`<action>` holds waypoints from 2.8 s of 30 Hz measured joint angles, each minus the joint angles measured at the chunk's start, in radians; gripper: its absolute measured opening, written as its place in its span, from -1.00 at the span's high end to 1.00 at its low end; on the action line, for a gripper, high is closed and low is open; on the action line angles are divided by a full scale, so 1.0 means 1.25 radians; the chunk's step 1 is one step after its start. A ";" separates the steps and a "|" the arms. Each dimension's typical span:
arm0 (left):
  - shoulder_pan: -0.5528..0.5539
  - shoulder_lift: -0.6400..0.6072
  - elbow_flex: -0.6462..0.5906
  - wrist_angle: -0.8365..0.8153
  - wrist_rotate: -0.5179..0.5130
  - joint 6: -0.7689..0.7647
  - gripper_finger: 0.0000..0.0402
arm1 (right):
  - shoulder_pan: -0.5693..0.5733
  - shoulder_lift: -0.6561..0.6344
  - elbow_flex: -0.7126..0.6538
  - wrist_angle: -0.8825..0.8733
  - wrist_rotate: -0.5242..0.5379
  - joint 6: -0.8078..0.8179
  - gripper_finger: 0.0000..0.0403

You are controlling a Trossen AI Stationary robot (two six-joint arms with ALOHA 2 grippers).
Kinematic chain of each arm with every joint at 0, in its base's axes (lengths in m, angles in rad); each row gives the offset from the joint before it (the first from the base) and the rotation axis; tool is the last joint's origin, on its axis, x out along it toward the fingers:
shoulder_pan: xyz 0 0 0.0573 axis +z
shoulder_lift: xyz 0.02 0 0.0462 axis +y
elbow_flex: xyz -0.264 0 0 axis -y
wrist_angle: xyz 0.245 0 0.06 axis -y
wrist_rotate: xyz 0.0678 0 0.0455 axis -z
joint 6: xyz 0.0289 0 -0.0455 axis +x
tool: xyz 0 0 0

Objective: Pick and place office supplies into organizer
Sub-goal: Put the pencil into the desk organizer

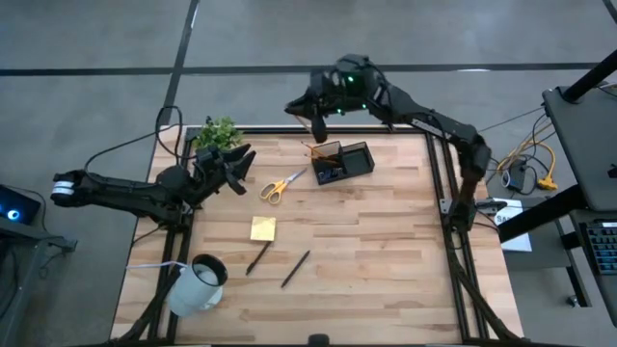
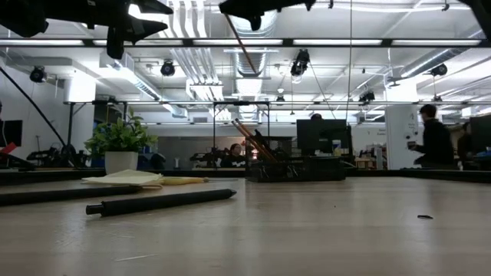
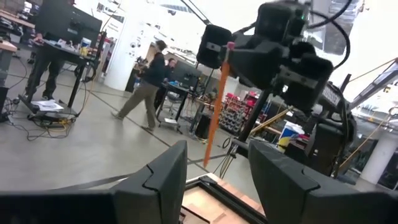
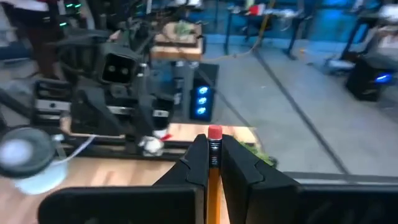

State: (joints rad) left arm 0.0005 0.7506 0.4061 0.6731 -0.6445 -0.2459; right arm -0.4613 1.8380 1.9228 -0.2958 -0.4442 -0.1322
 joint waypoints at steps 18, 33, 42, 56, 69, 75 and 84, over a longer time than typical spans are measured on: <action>0.000 -0.001 0.000 0.000 0.000 -0.002 0.22 | -0.064 -0.102 -0.465 0.460 -0.023 0.044 0.95; 0.000 0.002 0.000 0.000 0.000 -0.004 0.22 | -0.120 -0.101 -0.641 0.660 -0.019 0.055 0.95; 0.000 0.006 0.000 0.000 0.000 -0.007 0.22 | -0.121 -0.101 -0.721 0.713 0.002 0.037 0.94; 0.000 0.005 0.000 0.002 0.000 -0.010 0.22 | -0.123 -0.022 -0.684 0.746 0.002 0.038 0.94; -0.001 0.005 0.000 0.021 0.000 -0.008 0.22 | -0.121 -0.010 -0.671 0.657 -0.009 -0.004 0.94; -0.001 0.005 0.000 0.021 0.000 -0.008 0.22 | -0.121 -0.002 -0.675 0.652 -0.010 -0.012 0.94; -0.001 0.005 0.000 0.021 0.001 -0.009 0.22 | -0.121 -0.002 -0.675 0.620 -0.008 -0.022 0.75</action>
State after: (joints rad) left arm -0.0002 0.7563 0.4061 0.6997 -0.6437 -0.2565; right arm -0.6132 1.8359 1.0786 0.4789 -0.4537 -0.1600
